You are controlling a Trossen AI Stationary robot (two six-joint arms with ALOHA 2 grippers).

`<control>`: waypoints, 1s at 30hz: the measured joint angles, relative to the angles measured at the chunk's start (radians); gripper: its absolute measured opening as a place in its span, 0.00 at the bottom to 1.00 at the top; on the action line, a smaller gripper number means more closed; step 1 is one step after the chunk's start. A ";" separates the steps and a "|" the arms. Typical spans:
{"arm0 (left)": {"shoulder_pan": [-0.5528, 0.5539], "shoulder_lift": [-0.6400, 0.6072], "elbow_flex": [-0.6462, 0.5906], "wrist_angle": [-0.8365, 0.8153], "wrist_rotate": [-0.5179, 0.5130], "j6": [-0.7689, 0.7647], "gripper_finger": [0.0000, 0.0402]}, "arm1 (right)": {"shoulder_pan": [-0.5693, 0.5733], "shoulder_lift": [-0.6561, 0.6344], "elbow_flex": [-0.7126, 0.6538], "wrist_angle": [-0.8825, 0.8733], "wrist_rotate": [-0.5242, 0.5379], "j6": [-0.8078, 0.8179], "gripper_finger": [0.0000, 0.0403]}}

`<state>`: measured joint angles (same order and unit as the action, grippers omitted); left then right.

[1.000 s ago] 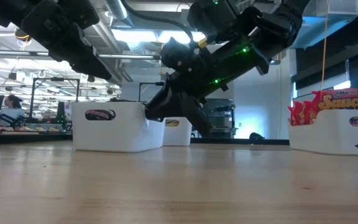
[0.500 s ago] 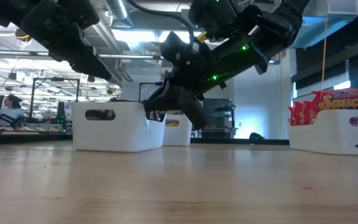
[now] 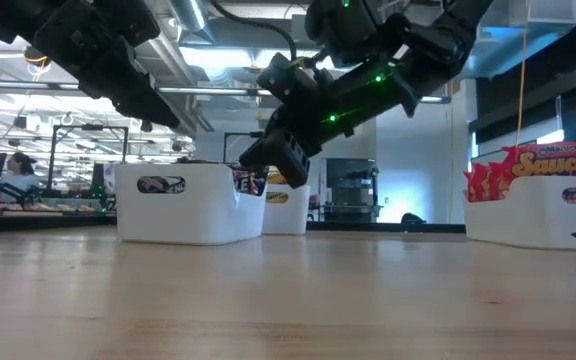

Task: Sort Maruchan noodles
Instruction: Put the black noodle pack into the bottom left white bin

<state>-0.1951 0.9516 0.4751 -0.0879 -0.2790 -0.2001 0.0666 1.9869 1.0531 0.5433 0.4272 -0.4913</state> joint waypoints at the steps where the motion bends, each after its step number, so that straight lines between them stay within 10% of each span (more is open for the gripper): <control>1: 0.000 0.000 0.000 0.000 0.000 0.000 0.51 | 0.002 0.000 0.000 -0.003 0.024 0.020 0.01; 9: 0.000 0.010 -0.002 0.002 0.000 -0.007 0.51 | -0.004 -0.034 0.117 -0.293 -0.012 0.208 0.15; 19: 0.000 0.061 -0.048 -0.003 -0.008 -0.009 0.51 | -0.016 -0.024 0.291 -0.560 -0.375 0.348 0.51; 30: 0.000 0.072 -0.049 0.000 -0.049 -0.011 0.51 | -0.070 -0.005 0.294 -0.543 -0.490 0.564 0.42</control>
<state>-0.1951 1.0237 0.4262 -0.0883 -0.3280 -0.2111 -0.0038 1.9817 1.3466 0.0003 -0.0624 0.0725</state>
